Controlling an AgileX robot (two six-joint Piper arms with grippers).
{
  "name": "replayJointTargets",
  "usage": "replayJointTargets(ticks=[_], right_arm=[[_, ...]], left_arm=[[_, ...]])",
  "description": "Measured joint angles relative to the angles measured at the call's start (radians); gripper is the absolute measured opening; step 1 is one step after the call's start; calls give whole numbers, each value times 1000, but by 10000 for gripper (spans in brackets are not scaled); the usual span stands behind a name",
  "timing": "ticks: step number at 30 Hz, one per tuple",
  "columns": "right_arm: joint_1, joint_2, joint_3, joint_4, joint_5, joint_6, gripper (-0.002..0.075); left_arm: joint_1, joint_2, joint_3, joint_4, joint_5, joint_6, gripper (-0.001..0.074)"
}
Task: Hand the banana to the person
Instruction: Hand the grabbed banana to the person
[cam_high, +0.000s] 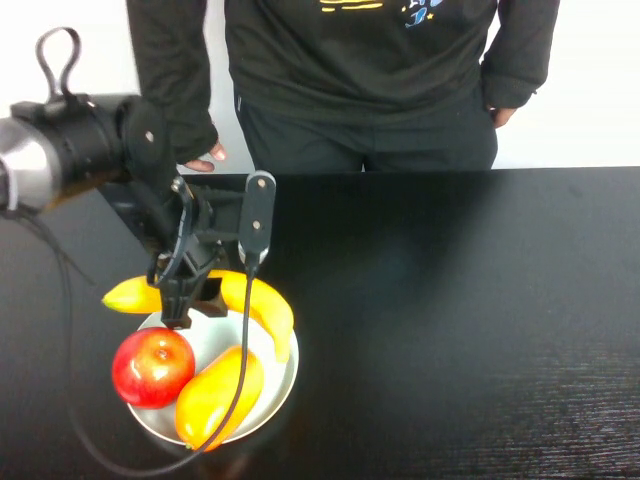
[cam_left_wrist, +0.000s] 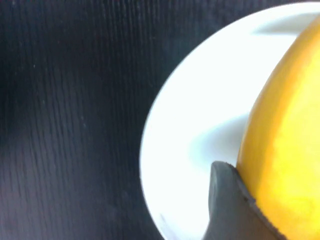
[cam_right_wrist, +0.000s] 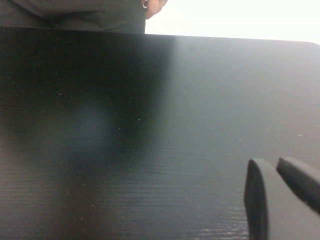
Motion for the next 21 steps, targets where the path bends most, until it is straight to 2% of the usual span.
replayJointTargets(ticks=[21], right_arm=[[0, 0, 0, 0, 0, 0, -7]], left_arm=[[0, -421, 0, 0, 273, -703, 276]])
